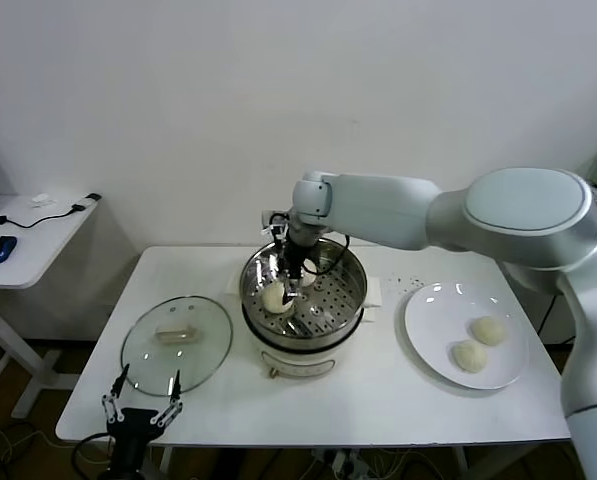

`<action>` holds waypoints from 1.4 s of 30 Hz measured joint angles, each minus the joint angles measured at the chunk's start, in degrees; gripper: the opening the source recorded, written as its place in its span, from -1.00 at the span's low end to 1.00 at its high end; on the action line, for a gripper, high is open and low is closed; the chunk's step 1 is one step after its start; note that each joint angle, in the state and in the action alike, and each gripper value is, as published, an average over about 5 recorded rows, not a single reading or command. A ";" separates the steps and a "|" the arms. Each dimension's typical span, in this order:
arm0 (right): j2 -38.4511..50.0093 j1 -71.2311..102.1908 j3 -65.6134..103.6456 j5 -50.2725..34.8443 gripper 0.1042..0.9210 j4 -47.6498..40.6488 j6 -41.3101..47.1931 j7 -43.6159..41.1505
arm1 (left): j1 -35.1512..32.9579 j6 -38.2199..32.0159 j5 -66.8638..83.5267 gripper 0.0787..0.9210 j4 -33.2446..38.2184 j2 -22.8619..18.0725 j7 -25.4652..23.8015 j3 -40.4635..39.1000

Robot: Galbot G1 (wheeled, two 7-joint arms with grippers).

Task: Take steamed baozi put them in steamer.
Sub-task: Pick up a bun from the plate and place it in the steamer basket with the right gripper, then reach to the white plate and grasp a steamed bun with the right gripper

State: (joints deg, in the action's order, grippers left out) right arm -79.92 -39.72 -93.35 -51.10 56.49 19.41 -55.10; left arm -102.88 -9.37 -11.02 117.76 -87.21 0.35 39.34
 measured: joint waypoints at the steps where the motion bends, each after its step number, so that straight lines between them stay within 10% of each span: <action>1: 1.19 -0.64 0.21 0.62 0.76 0.78 -0.24 -0.42 | -0.04 0.00 -0.03 0.77 0.06 -0.02 0.00 -0.04; 25: 42.51 7.43 11.99 30.18 0.76 16.57 -6.13 -7.70 | 1.38 2.08 -2.08 0.77 1.60 -1.22 -0.04 -0.63; 42: 47.78 30.71 29.67 45.48 0.76 11.50 -9.85 -6.39 | 0.96 2.38 -3.42 0.77 0.98 -1.98 0.23 -0.19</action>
State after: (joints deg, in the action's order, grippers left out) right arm -32.14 -9.01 -63.68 -5.62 67.99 9.56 -61.49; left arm -101.92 -6.99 -14.45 118.74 -89.20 0.58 39.14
